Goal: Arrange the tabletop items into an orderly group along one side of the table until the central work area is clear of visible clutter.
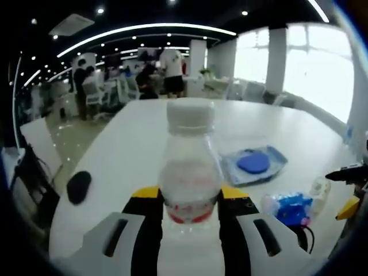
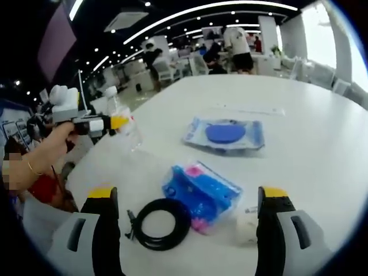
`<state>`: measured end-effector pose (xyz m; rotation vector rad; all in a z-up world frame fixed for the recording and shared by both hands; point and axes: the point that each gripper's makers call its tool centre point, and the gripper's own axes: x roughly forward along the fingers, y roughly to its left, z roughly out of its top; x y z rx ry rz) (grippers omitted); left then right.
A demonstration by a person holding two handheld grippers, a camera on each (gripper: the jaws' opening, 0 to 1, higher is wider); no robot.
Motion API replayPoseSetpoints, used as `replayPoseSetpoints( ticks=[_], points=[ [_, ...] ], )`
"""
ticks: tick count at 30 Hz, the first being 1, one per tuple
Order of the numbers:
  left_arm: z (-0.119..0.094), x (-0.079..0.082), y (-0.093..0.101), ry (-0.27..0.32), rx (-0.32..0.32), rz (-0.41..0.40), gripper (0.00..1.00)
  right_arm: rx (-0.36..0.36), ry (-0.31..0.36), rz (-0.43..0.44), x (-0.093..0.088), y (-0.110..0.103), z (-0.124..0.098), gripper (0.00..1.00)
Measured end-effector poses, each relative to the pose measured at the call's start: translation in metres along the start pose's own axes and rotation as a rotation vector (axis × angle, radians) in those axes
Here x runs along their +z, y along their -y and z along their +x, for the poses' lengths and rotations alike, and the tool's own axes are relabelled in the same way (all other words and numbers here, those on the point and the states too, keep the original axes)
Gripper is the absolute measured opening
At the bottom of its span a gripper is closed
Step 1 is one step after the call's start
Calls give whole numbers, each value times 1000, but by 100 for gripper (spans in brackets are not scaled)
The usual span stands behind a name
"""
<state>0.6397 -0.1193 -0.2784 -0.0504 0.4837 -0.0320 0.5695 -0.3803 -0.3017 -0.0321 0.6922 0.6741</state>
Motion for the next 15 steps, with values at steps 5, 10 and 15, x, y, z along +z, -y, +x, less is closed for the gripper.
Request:
replayPoseSetpoints(
  ticks=[5,10,15],
  points=[
    [18,5,-7,-6,-1,5,35,-4,-32,2,-9,2,5,99],
    [36,9,-14,-9,-3,6,34,-6,-43,9,-12,5,4,99],
    [53,18,-21,1,-7,17,34,-14,-35,25,-11,11,1,99]
  ],
)
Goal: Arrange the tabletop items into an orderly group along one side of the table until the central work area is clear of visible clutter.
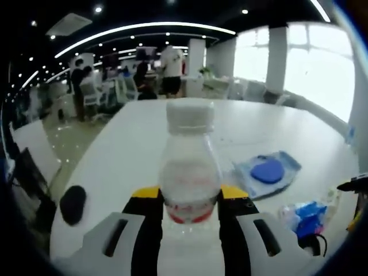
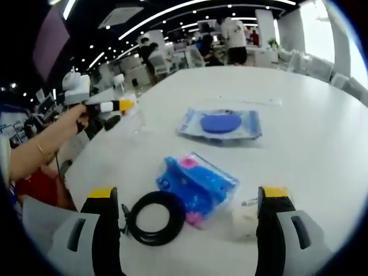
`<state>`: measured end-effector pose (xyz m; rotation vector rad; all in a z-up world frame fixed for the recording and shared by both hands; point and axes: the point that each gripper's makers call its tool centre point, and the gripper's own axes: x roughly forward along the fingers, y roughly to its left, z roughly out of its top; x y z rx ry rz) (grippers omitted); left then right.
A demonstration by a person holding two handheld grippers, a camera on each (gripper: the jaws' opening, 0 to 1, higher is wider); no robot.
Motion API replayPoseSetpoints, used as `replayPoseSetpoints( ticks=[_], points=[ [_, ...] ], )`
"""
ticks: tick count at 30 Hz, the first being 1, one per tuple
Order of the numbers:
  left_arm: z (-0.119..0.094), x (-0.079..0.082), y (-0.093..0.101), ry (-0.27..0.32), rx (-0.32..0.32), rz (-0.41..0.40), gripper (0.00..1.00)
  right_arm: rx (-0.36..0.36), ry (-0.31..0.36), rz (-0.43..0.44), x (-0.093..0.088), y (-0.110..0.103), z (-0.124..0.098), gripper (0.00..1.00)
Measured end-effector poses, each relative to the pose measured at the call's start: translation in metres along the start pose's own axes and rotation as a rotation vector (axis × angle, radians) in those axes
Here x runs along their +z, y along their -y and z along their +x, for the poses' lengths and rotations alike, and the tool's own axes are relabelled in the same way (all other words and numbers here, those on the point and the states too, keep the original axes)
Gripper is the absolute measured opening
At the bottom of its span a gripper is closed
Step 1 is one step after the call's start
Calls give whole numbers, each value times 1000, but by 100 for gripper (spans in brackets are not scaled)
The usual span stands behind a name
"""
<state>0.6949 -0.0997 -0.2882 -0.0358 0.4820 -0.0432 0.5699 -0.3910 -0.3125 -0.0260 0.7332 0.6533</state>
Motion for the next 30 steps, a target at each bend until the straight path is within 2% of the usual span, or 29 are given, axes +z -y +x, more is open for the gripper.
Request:
replayPoseSetpoints(
  ticks=[5,15,22,30],
  points=[
    [10,4,-4,7,5,5,35,-2,-11,6,-2,3,1,99],
    [32,0,-11,-3,13,-10,34,-16,-18,13,-2,11,0,99],
    [42,8,-9,33,8,-5,34,-31,-19,20,-3,16,0,99],
    [48,7,-12,43,18,20,34,-40,-25,22,-5,19,-1,99]
  ],
)
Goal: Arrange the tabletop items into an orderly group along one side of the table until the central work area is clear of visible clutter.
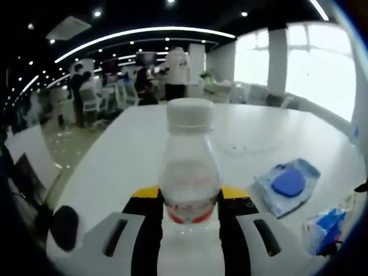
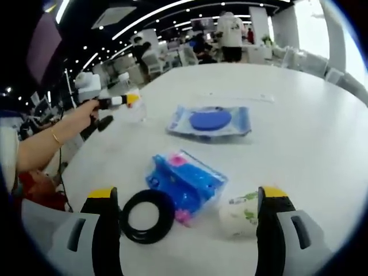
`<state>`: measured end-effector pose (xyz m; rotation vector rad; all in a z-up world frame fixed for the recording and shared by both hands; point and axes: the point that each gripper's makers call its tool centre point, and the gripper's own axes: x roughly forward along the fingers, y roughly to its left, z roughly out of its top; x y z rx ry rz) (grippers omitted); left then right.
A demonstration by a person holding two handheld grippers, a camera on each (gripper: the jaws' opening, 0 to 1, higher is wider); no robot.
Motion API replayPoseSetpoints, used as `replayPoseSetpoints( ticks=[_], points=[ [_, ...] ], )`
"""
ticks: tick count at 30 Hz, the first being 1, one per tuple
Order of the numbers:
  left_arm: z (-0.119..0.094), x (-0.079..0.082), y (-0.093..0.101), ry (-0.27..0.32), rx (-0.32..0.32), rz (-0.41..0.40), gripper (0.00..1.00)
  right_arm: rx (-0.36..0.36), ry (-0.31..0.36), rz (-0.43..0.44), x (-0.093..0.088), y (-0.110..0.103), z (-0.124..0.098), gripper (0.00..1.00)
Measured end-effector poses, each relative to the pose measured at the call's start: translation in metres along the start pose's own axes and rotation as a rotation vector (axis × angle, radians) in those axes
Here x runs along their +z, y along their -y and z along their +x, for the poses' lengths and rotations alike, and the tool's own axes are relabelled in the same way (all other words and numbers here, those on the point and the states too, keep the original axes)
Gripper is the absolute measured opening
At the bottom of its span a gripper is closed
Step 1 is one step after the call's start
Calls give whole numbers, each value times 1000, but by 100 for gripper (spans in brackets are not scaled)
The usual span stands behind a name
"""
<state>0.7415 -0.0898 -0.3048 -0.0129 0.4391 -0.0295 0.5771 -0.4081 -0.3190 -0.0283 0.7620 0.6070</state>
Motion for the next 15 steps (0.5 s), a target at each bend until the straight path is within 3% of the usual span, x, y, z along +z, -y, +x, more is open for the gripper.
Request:
replayPoseSetpoints(
  ticks=[9,15],
  points=[
    [2,-2,-7,10,-4,-35,35,-10,-10,0,-2,3,1,99],
    [3,-2,-5,9,-10,-10,35,-24,-15,8,-4,8,0,99]
  ],
)
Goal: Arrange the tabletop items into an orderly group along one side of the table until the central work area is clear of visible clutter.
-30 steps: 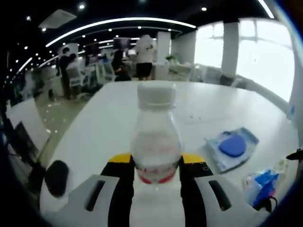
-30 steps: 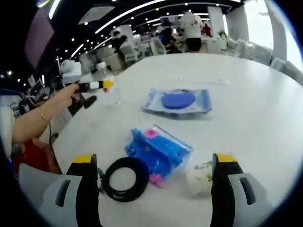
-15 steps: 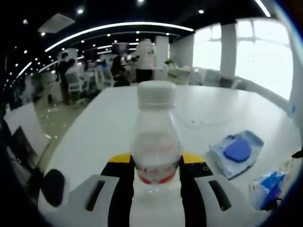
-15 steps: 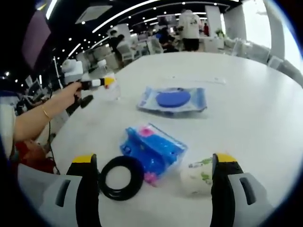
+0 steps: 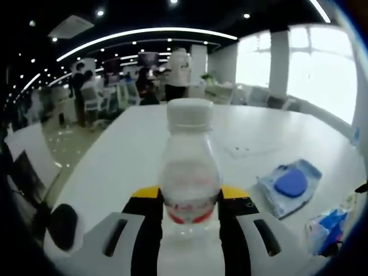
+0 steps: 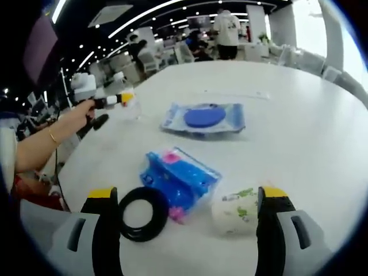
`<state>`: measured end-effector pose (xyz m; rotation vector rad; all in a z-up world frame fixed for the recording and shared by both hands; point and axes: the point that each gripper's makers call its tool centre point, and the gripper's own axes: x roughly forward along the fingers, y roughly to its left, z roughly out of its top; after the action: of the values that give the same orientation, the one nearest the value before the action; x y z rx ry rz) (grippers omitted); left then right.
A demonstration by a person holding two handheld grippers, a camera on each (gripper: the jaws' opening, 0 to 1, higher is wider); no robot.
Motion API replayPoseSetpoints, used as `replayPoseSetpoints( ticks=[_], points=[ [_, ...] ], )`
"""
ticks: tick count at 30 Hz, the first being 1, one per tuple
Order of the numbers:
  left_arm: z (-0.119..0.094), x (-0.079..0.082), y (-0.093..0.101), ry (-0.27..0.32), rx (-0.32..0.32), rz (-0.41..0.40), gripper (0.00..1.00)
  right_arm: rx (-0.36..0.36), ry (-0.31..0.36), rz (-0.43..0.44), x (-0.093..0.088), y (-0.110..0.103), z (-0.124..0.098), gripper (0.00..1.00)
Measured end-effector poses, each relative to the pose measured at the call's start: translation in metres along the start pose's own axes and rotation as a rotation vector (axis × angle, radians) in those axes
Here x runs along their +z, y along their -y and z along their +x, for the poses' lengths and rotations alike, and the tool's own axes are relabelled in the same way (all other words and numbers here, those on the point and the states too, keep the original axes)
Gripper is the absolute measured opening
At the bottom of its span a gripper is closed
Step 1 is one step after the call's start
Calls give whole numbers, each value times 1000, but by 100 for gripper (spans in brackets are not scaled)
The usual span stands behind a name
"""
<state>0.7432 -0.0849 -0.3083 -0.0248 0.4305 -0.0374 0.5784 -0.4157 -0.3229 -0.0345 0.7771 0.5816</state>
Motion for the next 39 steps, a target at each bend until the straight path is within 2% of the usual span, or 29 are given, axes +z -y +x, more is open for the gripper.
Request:
replayPoseSetpoints(
  ticks=[8,22,24,28,32,35,39],
  points=[
    [0,-2,4,-4,8,22,35,-6,-10,-4,-2,1,-1,99],
    [0,-3,3,-20,33,1,37,-23,-24,5,-5,9,-1,99],
    [0,-8,4,-38,30,-28,41,-25,-22,9,-5,10,-1,99],
    [-2,-11,8,-45,24,-12,44,-27,-13,13,-4,14,-3,99],
    [-5,-7,11,-38,13,-5,52,-32,-3,0,-3,17,-4,99],
    [-10,-3,13,-27,6,-3,58,-58,-24,-13,-8,26,-4,99],
    [-17,-1,15,-22,-14,24,60,-76,-46,-14,-14,36,-5,99]
  ],
)
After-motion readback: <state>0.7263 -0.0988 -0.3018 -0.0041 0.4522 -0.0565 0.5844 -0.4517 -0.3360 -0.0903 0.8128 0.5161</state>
